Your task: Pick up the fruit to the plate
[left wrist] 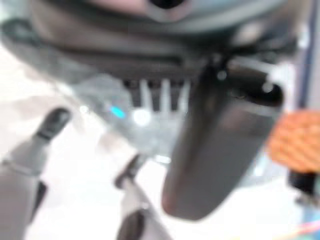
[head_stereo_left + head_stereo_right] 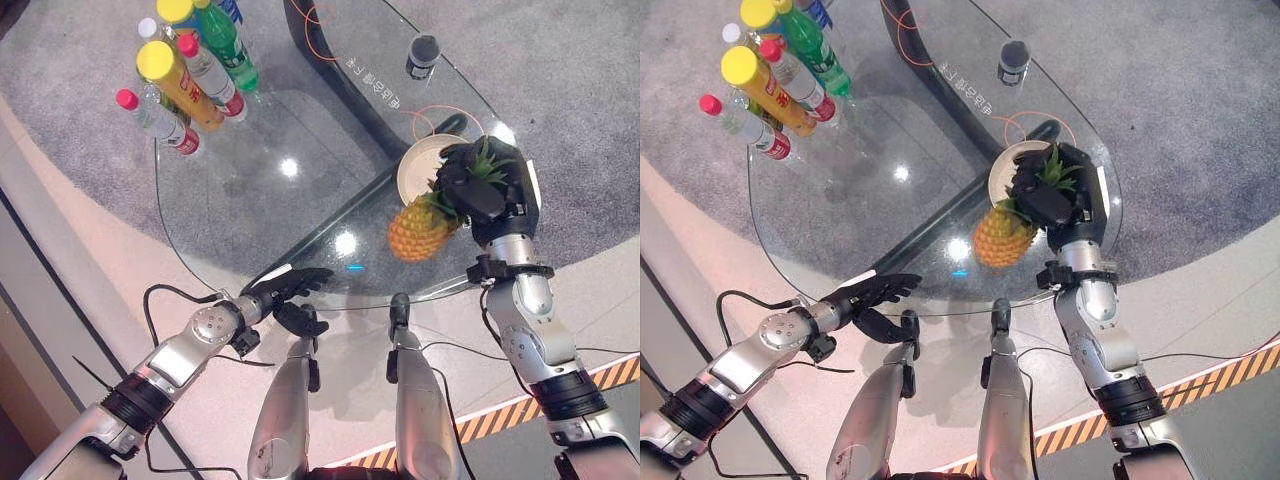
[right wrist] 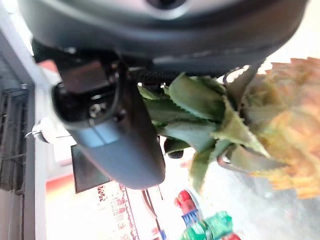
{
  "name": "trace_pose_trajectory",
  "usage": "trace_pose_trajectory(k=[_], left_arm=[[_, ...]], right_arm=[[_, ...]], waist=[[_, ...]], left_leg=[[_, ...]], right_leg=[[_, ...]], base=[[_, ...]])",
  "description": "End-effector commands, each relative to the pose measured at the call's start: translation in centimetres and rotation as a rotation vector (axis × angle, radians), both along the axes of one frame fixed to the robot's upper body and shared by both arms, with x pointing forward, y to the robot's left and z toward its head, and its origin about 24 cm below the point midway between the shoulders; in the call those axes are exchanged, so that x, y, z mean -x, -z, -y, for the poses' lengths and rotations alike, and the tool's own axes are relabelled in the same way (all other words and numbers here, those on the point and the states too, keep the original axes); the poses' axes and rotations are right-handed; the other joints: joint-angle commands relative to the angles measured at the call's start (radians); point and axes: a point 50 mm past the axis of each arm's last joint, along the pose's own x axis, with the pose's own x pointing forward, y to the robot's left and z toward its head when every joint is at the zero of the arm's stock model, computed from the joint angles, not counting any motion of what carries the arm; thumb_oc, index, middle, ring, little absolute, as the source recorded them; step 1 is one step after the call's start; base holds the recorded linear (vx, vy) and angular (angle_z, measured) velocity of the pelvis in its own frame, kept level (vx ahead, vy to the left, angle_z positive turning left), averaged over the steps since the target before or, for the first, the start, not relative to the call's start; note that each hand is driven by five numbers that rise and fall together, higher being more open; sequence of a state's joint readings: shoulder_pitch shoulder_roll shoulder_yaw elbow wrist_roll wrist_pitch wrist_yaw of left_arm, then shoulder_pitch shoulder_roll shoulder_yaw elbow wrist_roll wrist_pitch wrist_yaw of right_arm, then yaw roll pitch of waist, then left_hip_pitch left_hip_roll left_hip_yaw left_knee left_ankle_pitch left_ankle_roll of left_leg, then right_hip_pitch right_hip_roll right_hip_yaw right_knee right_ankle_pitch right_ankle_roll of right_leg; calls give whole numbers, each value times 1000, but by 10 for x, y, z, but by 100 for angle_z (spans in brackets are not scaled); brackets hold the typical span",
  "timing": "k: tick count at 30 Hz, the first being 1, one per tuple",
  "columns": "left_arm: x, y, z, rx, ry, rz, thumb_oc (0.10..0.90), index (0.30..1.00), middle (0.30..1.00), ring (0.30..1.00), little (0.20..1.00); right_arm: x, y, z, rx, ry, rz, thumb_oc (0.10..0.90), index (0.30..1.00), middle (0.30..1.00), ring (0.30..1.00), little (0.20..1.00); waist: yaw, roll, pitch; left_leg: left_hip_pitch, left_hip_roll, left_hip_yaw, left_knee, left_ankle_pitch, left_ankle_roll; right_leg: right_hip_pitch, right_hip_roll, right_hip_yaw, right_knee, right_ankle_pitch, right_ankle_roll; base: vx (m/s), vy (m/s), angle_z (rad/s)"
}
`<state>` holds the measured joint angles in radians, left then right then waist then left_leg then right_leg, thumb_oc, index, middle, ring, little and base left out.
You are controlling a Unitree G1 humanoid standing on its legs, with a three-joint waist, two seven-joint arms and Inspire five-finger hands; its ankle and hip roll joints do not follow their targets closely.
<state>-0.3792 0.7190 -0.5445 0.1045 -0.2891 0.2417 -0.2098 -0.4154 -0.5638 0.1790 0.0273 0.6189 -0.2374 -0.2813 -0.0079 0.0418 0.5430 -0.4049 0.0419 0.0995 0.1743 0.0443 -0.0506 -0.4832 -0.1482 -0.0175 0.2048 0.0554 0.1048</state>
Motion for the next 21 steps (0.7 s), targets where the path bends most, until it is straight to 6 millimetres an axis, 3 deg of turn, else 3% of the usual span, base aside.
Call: trace_pose_trajectory(k=[1, 8, 13, 21], left_arm=[[5, -9, 17, 38, 55, 81, 800, 900, 900, 900, 900], [8, 11, 17, 33, -5, 57, 800, 900, 900, 900, 900], [15, 30, 24, 67, -32, 23, 800, 900, 900, 900, 900], [19, 36, 33, 96, -46, 15, 800, 900, 900, 900, 900]], right_arm=[[23, -94, -2, 46, 53, 435, 100, 300, 300, 300, 200], [20, -115, 8, 7, 181, 487, 100, 300, 300, 300, 200], [19, -135, 12, 5, 331, 565, 100, 300, 300, 300, 200], [17, -157, 20, 52, 523, 665, 100, 300, 300, 300, 200]], waist=[[-16, -19, -23], [-10, -5, -23], [-4, 19, -23], [7, 62, -23]], left_leg=[[-46, -57, 23, 116, -92, 32], [-79, -58, 19, 130, -97, 29], [-124, -64, 13, 143, -98, 28], [-186, -79, 8, 155, -92, 27]], right_leg=[[42, 4, -111, 33, -30, 10], [7, 2, -110, 49, -35, 9], [-40, 1, -106, 64, -38, 5], [-111, -4, -106, 86, -39, 4]], base=[[0, 0, 0], [0, 0, 0], [2, 21, 0], [-3, 29, 0]])
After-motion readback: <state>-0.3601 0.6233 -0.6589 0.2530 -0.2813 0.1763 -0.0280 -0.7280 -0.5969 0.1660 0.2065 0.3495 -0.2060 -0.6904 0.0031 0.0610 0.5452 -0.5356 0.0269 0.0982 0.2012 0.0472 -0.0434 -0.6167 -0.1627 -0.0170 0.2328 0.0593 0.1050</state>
